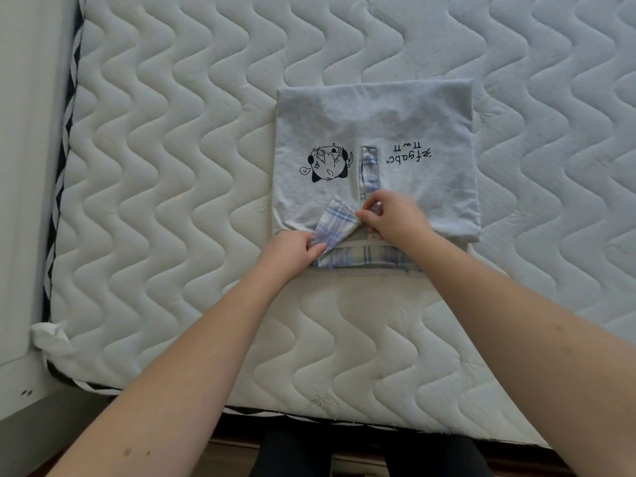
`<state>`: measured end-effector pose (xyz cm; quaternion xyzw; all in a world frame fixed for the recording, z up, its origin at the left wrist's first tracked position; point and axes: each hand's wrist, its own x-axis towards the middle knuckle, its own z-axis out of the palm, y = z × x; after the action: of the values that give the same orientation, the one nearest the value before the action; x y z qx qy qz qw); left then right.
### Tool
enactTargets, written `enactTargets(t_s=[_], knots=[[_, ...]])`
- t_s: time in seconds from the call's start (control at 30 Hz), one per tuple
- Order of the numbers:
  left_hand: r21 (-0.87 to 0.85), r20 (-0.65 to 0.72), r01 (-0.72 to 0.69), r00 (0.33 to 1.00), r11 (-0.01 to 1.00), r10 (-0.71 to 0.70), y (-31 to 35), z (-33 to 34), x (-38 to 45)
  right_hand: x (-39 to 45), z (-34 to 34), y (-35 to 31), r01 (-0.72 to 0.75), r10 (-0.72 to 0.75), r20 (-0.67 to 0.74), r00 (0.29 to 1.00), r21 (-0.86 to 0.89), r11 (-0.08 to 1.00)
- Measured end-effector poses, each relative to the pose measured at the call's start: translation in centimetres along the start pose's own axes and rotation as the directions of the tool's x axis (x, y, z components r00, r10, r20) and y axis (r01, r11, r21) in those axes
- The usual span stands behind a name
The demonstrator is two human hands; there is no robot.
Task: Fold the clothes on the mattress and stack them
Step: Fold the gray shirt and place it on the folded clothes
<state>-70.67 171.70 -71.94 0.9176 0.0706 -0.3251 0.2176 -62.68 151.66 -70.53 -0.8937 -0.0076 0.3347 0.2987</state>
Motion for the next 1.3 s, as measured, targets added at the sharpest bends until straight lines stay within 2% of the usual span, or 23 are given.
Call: enactTargets(t_s=[0.1,0.17,0.23,0.3,0.37,0.43,0.5,0.6,0.67,0.8,0.9,1.0,1.13,1.23,1.3], knots=[[-0.266,-0.099,0.028,0.994,0.964,-0.056,0.0,0.9,-0.9,-1.8,-0.8,1.9,0.02,0.017,-0.256,0.966,0.14,0.99],[-0.394,-0.227,0.021,0.967,0.919,-0.119,0.1,1.3,-1.6,-2.9,-1.5,4.4,0.025,0.061,-0.397,0.916,0.206,0.978],[-0.463,-0.399,0.026,0.886,0.886,-0.234,-0.1,1.4,-2.1,-3.8,-2.0,7.2,-0.052,0.134,-0.519,0.844,0.169,0.984],[-0.545,-0.466,0.111,0.784,0.831,-0.41,-0.8,1.2,-2.1,-4.6,-2.5,9.7,-0.148,0.234,-0.581,0.78,0.192,0.97],[-0.591,-0.37,0.265,0.75,0.762,-0.548,-1.7,1.2,-1.6,-5.1,-2.6,11.3,-0.204,0.309,-0.571,0.761,0.242,0.949],[-0.563,-0.243,0.353,0.794,0.747,-0.558,-2.4,1.4,-1.1,-5.5,-2.6,12.3,-0.273,0.392,-0.521,0.758,0.292,0.917],[-0.568,-0.209,0.336,0.824,0.751,-0.527,-2.6,1.4,-0.8,-5.6,-2.5,12.7,-0.278,0.45,-0.474,0.757,0.389,0.878],[-0.645,-0.256,0.253,0.817,0.721,-0.517,-2.7,0.8,-0.4,-5.3,-2.6,12.6,-0.235,0.447,-0.442,0.778,0.456,0.859],[-0.64,-0.26,0.25,0.819,0.726,-0.512,-2.6,0.6,-0.1,-5.0,-2.9,12.3,-0.222,0.449,-0.42,0.788,0.487,0.845],[-0.6,-0.274,0.255,0.825,0.758,-0.494,-2.6,0.6,0.4,-4.5,-3.8,12.4,-0.254,0.408,-0.32,0.855,0.428,0.867],[-0.689,-0.25,0.238,0.809,0.685,-0.532,-2.7,0.9,0.4,-4.9,-4.2,12.5,-0.226,0.376,-0.262,0.889,0.464,0.856],[-0.75,-0.225,0.224,0.799,0.622,-0.558,-2.3,1.2,0.2,-5.6,-3.9,12.6,-0.206,0.328,-0.29,0.899,0.379,0.902],[-0.819,-0.192,0.189,0.8,0.542,-0.569,-1.7,1.3,-0.2,-5.3,-3.3,12.2,-0.185,0.242,-0.422,0.874,0.173,0.967],[-0.83,-0.186,0.172,0.812,0.531,-0.554,-1.7,1.4,-0.4,-5.1,-2.9,12.1,-0.227,0.215,-0.465,0.859,0.032,0.973],[-0.859,-0.171,0.155,0.812,0.488,-0.559,-2.0,1.5,-0.4,-5.3,-2.6,12.4,-0.232,0.196,-0.472,0.86,-0.019,0.972]])
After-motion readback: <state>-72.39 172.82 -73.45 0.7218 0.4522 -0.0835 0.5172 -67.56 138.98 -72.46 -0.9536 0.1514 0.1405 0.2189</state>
